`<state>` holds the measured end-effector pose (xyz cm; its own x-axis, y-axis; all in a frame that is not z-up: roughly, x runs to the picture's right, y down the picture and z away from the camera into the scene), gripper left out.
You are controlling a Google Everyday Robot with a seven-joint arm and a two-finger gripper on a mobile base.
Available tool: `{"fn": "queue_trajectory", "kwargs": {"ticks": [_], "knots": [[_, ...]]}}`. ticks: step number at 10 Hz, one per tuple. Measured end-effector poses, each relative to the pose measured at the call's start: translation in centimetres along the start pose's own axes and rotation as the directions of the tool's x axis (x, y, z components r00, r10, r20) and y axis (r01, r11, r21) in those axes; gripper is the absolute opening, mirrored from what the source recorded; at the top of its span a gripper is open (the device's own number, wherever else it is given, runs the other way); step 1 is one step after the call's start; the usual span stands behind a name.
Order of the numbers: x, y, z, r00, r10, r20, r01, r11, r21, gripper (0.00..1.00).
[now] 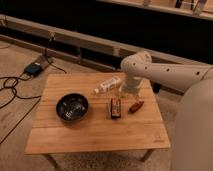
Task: Place the pepper in the ceramic cup
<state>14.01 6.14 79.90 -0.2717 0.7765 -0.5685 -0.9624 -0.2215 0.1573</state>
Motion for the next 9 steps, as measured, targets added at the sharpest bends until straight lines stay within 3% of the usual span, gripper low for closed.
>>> {"fn": "queue_trajectory", "kwargs": {"ticks": [5,9], "knots": [[-0.8,-2.3,3.2,0.999,0.033,-0.012,-0.033,0.999,-0.027,0.65],[-1.2,-3.5,5.5,0.998,0.059,-0.037,-0.060,0.998,-0.025,0.65]]}}
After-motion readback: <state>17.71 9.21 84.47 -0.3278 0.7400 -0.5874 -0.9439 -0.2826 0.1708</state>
